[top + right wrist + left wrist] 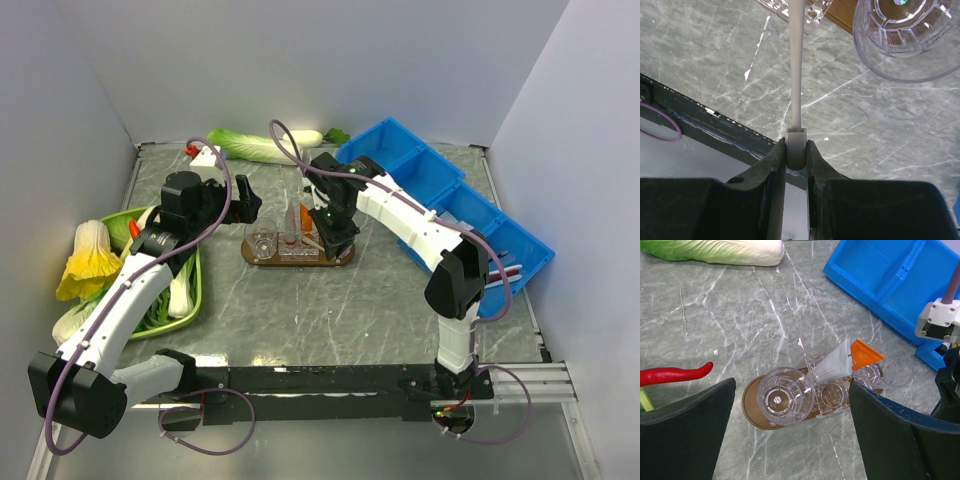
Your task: Prepare toiletry sets of a toothbrush and toothpaste on the tray
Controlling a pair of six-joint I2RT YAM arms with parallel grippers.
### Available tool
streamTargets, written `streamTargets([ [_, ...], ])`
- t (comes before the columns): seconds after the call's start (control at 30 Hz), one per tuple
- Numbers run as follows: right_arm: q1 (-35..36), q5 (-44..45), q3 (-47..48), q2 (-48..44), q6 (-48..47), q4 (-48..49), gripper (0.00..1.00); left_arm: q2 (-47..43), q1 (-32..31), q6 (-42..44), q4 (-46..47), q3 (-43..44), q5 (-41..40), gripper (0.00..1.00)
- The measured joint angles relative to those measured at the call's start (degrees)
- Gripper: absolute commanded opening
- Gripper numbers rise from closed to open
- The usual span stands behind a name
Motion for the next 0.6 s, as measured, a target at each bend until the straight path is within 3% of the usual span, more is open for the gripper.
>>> streamTargets([
  [0.6, 0.0, 1.1, 4.3, 3.4, 1.4, -0.4, 0.06, -0.1, 0.0, 0.0, 0.0, 0.0, 0.0, 0.99],
])
